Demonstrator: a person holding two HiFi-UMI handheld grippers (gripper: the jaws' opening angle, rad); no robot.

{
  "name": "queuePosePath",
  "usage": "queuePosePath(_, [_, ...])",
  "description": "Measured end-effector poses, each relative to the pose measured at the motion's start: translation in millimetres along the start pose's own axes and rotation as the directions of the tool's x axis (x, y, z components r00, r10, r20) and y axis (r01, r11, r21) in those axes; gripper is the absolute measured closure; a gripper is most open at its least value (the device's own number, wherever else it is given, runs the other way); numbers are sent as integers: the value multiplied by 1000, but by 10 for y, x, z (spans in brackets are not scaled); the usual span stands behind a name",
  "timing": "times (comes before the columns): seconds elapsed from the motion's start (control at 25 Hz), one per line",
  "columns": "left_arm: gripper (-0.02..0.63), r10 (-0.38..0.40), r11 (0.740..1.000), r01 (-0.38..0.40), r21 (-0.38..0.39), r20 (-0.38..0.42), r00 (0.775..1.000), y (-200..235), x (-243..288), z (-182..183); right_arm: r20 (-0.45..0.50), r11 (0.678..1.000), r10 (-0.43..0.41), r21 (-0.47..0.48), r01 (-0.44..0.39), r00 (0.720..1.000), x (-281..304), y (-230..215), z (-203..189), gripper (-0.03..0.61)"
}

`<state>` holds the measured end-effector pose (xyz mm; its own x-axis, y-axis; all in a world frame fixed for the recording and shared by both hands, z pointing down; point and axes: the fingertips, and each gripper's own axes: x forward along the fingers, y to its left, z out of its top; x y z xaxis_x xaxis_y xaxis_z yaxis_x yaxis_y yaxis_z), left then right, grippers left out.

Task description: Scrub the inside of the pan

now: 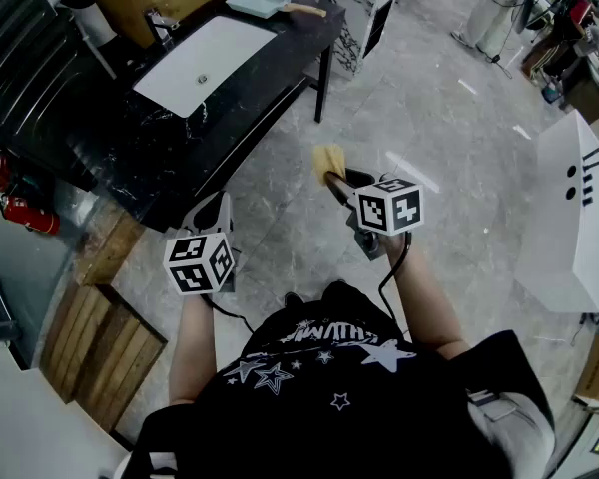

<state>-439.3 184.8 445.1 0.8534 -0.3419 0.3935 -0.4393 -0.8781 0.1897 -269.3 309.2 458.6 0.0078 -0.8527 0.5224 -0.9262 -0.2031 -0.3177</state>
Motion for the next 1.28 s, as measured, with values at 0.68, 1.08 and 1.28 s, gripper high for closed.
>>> queuePosePath(0.68, [606, -45, 999, 44, -26, -31, 998, -154, -21, -209, -19, 998, -56, -36, 55, 998, 28, -17, -132, 499])
queuePosePath(1.08, [606, -67, 997, 63, -53, -88, 994, -232, 260, -372, 48, 989, -124, 91, 120, 991, -105, -521, -166, 491])
queuePosePath(1.28, [606, -22, 999, 19, -41, -76, 997, -123, 574, -164, 39, 994, -79, 83, 75, 996, 209, -779, 45, 491])
